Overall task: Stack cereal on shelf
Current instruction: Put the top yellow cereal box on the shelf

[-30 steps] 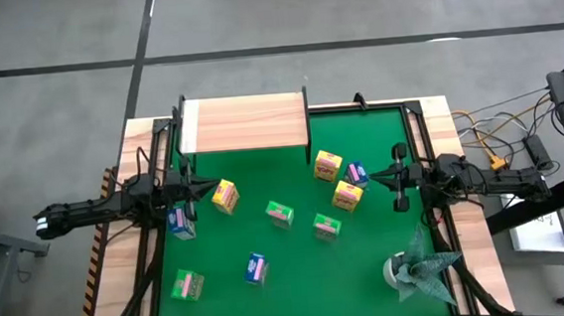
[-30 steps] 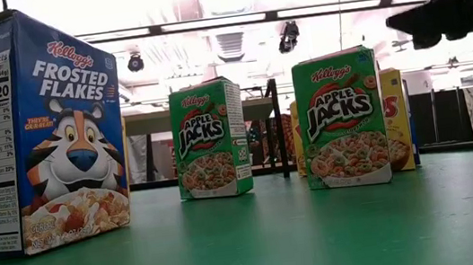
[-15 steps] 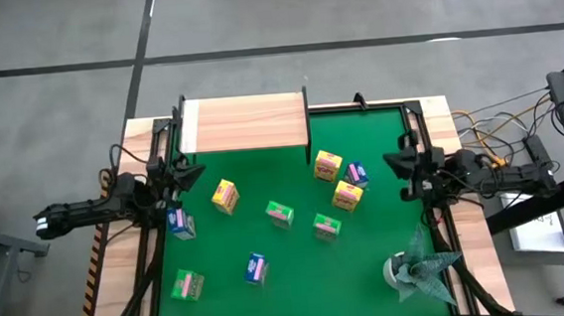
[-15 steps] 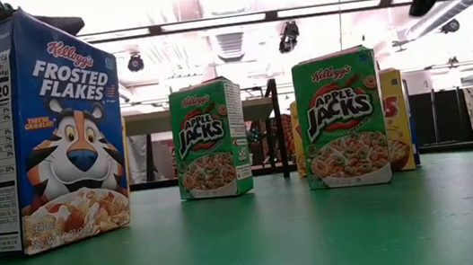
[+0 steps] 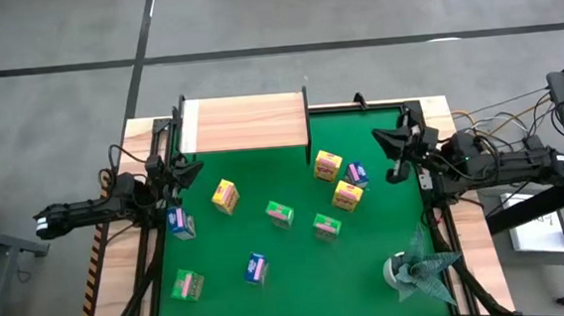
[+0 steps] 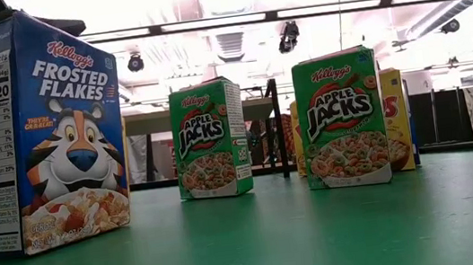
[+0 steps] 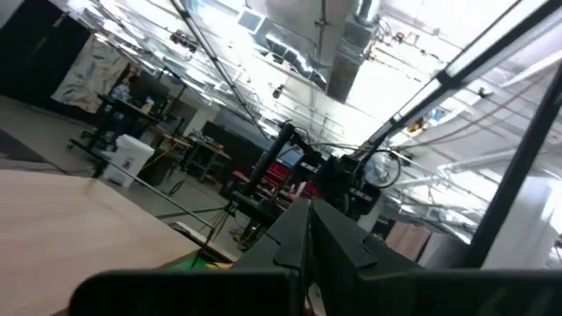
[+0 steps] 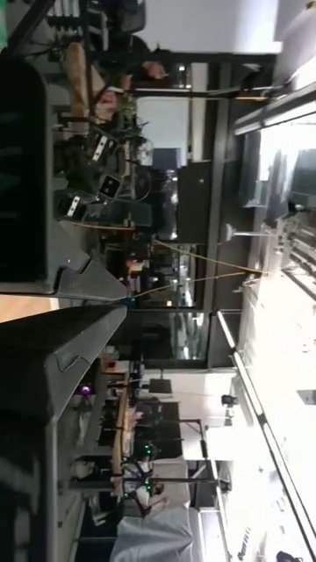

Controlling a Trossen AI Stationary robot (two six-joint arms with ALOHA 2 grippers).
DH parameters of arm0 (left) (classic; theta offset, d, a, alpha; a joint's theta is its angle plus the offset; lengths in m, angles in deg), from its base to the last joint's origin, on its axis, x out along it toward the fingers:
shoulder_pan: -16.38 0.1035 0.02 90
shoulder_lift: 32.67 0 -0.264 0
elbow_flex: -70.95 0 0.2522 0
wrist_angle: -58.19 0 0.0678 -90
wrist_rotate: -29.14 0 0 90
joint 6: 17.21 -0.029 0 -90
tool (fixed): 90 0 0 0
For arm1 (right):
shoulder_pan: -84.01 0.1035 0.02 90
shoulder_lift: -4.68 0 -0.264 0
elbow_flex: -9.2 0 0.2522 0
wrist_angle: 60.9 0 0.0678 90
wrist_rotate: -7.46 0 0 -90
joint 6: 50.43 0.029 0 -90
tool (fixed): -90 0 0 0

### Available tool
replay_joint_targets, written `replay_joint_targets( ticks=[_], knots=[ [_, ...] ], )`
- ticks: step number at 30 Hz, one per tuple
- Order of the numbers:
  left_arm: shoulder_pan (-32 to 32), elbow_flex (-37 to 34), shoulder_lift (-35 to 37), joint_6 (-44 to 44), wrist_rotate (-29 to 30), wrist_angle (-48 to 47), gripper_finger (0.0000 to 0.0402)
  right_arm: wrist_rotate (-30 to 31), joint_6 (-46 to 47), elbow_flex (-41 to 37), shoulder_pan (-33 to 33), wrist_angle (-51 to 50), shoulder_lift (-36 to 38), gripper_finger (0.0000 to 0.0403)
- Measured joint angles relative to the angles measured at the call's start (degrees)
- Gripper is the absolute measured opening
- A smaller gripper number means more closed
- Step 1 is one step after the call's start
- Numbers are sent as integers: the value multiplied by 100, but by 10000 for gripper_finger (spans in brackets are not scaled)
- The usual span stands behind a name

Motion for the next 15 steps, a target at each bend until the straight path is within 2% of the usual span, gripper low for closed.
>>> replay_joint_targets(
  ticks=[7, 10, 15],
  knots=[
    [0, 0, -131, -195, 0, 443, 0, 1, 313, 800, -7, -329, -731, 13],
    [0, 0, -276, -767, -3, 895, 0, -3, 500, 1054, -4, -857, -981, 13],
    [0, 0, -479, -1376, -7, 1005, 0, -1, 585, 1383, -11, -1012, -1410, 13]
  ],
)
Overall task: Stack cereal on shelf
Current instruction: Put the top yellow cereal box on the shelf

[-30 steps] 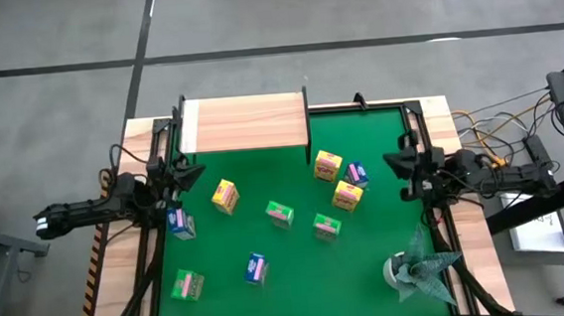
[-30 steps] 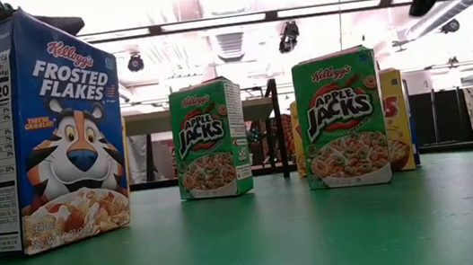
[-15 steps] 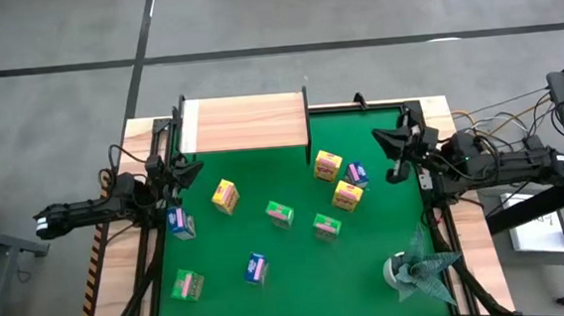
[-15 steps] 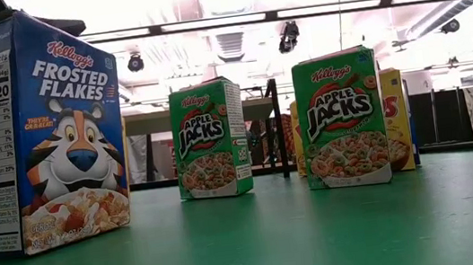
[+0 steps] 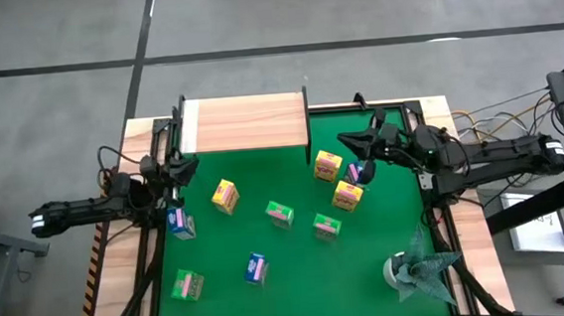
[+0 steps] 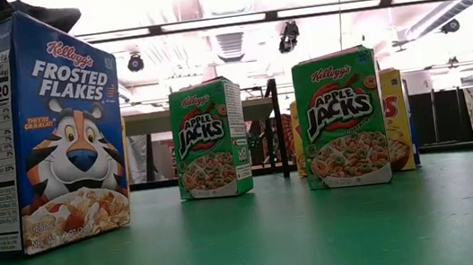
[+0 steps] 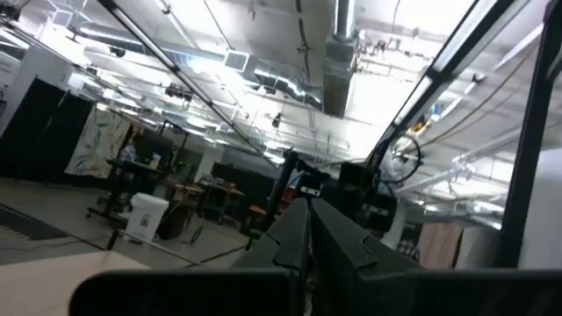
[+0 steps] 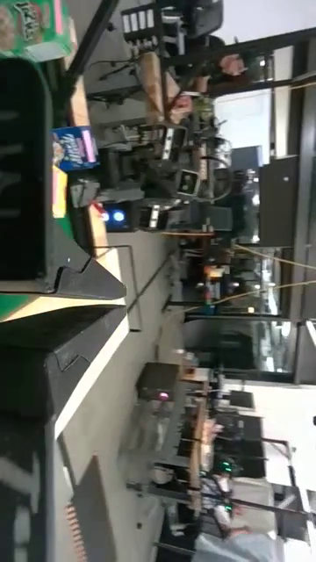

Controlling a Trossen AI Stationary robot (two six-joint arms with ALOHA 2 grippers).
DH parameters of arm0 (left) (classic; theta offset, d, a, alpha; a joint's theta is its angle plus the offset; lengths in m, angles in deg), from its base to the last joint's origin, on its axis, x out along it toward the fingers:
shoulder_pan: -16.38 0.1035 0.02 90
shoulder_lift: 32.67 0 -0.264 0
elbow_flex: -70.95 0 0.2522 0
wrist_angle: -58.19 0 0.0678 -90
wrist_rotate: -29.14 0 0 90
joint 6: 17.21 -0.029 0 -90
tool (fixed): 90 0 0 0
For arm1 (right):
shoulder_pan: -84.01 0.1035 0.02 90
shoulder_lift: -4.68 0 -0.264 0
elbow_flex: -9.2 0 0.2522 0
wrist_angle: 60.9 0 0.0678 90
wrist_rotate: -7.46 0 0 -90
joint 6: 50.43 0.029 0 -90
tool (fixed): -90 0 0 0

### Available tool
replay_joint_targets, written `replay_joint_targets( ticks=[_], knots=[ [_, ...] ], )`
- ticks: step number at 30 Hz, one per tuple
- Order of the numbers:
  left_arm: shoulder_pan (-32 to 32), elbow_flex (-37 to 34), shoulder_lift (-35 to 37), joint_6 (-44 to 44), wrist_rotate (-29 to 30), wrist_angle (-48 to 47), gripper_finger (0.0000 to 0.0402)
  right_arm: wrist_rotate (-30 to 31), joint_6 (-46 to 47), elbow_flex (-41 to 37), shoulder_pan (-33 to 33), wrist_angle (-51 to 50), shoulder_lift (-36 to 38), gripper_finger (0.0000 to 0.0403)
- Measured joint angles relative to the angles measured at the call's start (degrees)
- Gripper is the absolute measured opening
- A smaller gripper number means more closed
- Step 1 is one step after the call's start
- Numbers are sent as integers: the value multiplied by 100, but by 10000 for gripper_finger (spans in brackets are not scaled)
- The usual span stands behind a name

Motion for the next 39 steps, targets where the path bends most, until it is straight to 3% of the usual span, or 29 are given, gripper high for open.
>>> replay_joint_targets(
  ticks=[8, 15, 24, 27, 31, 39],
  knots=[
    [-1, 0, -275, 40, -2, 9, 0, -15, 92, 632, 0, -703, -627, 13],
    [-3, 28, -386, 312, -16, 143, 0, -15, -97, 1138, 0, -720, -1235, 13],
    [-7, 487, -604, 20, -838, 417, 0, -25, -186, 1980, 0, -800, -2156, 13],
    [-9, 609, -665, -253, -1345, 296, 0, -439, -72, 2319, 5, -1088, -2549, 13],
    [-7, 790, -720, -892, -1464, 276, 0, -1223, -192, 2738, 161, -1246, -3126, 13],
    [-4, 955, -712, -1375, -1537, -221, 0, -1204, -82, 3861, 563, -2682, -4232, 13]
  ],
)
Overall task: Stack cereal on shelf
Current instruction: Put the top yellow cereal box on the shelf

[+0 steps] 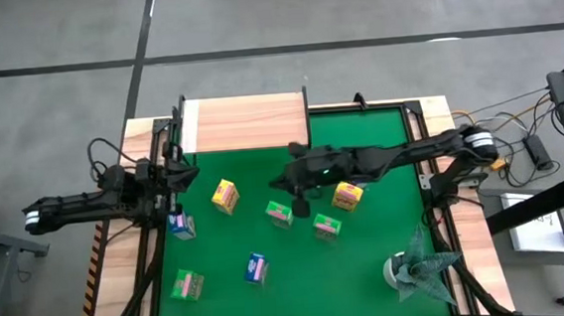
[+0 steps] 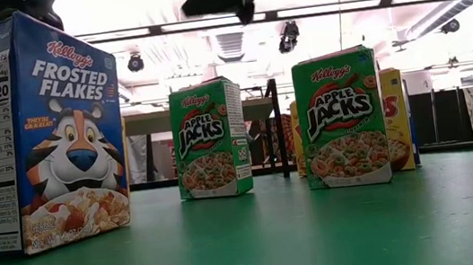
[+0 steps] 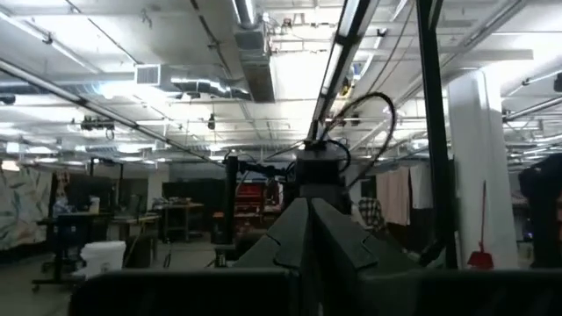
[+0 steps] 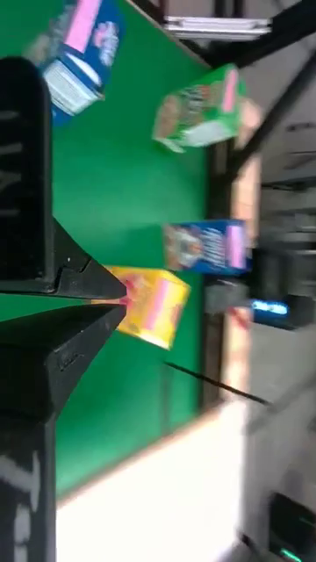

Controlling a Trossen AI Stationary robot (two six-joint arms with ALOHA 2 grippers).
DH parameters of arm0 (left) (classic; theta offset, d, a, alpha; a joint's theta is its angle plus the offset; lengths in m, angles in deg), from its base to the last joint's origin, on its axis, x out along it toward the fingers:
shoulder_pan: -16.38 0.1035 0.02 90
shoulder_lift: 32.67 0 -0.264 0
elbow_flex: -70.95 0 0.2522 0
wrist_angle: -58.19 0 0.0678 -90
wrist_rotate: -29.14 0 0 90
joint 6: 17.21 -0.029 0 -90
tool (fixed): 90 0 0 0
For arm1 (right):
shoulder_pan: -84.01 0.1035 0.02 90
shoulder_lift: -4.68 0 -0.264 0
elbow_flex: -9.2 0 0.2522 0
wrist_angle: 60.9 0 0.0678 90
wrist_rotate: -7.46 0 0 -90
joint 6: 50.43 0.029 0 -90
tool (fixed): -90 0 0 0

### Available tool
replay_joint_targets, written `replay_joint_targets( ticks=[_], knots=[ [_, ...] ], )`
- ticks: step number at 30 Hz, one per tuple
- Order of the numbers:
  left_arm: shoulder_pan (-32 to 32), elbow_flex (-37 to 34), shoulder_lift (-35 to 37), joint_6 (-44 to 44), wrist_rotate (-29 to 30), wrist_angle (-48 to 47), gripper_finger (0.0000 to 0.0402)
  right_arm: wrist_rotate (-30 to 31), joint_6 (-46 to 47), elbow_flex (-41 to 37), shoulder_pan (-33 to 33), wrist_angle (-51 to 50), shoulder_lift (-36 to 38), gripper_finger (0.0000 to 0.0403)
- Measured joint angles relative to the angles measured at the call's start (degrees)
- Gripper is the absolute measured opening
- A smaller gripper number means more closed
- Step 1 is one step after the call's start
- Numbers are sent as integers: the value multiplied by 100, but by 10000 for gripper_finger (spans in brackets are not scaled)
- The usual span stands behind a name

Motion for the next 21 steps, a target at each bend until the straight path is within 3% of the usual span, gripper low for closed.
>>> replay_joint_targets(
  ticks=[11, 21],
  knots=[
    [0, -4, 75, -364, 7, -63, 0, 8, 625, 1427, 199, -2100, -989, 13],
    [0, -7, 348, -573, 13, -332, 0, 307, 624, 1565, 197, -2720, -990, 13]
  ],
)
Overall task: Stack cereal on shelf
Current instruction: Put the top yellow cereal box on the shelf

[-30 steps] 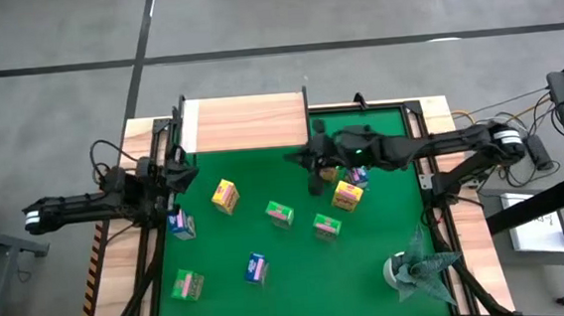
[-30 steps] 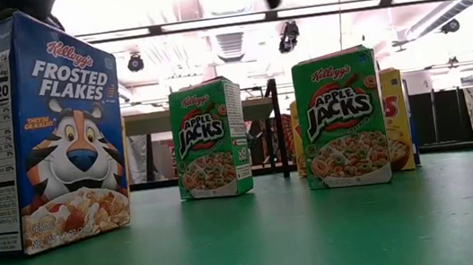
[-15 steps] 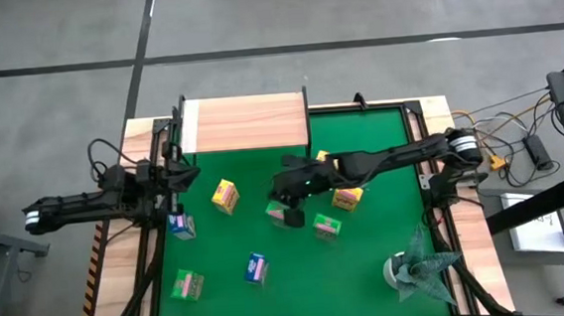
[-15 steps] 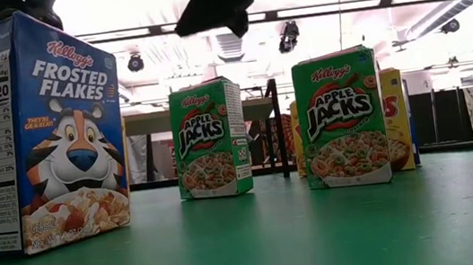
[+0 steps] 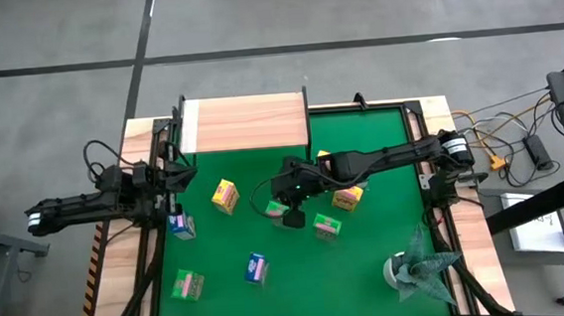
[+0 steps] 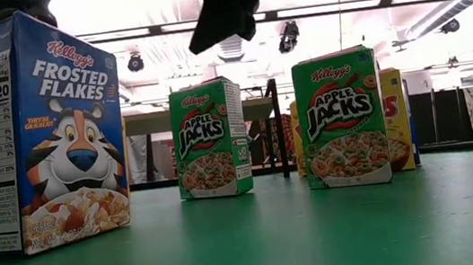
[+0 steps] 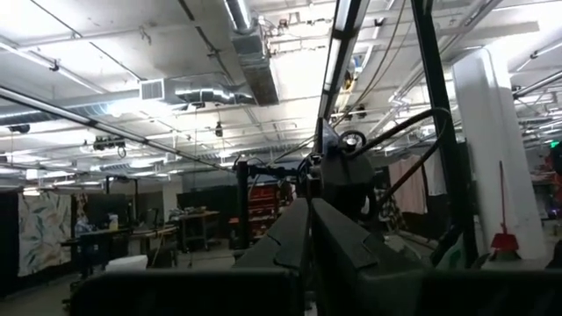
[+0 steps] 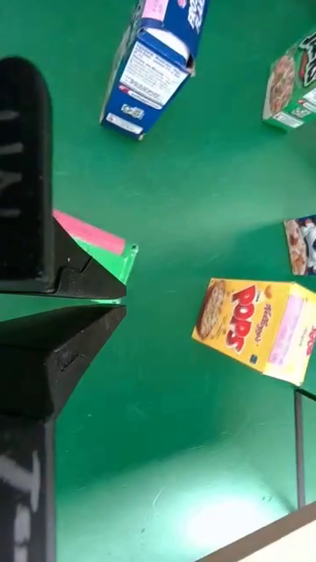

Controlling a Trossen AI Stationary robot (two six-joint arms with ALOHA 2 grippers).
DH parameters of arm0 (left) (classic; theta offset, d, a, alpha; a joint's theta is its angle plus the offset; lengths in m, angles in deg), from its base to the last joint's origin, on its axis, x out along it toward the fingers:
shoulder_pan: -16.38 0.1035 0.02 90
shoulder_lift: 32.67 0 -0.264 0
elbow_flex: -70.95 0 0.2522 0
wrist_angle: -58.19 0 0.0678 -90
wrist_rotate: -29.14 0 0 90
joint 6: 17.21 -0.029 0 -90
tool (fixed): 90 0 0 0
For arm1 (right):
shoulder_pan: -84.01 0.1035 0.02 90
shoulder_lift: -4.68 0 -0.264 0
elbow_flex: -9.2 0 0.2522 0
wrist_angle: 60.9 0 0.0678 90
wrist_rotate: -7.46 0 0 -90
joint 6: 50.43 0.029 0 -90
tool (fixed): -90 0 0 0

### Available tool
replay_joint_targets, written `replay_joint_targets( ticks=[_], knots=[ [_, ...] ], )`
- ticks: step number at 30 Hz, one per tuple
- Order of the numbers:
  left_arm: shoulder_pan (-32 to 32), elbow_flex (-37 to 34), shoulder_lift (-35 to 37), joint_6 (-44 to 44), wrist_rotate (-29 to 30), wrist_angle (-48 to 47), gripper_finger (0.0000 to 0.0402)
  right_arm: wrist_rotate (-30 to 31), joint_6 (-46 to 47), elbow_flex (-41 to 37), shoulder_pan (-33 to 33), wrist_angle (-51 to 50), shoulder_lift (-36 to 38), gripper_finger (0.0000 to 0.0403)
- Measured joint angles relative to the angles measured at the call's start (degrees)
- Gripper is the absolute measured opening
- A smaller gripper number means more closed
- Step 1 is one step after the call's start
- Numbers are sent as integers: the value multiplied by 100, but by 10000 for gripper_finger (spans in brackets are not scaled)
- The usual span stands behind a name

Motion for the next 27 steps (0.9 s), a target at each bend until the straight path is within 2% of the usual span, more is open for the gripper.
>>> replay_joint_targets(
  ticks=[11, 15, 18, 22, 24, 27],
  knots=[
    [0, -7, 86, -26, 9, -202, 0, -41, 602, 1, 84, 27, -9, 13],
    [-2, -7, 66, -104, 15, -139, 0, 58, 433, 408, 118, -425, -7, 13],
    [-2, -7, 101, -86, 15, -116, 0, 399, 296, 1060, 115, -1214, 29, 13],
    [0, -7, 156, -79, 15, -61, 0, 1303, 1120, 1752, 9, -3172, 39, 13],
    [-2, -7, 180, -79, 15, -51, 0, 1394, 1614, 1956, -135, -4221, 35, 13],
    [-2, -7, 171, -76, 15, -70, 0, 1432, 2121, 2014, -302, -5183, 61, 14]
  ],
)
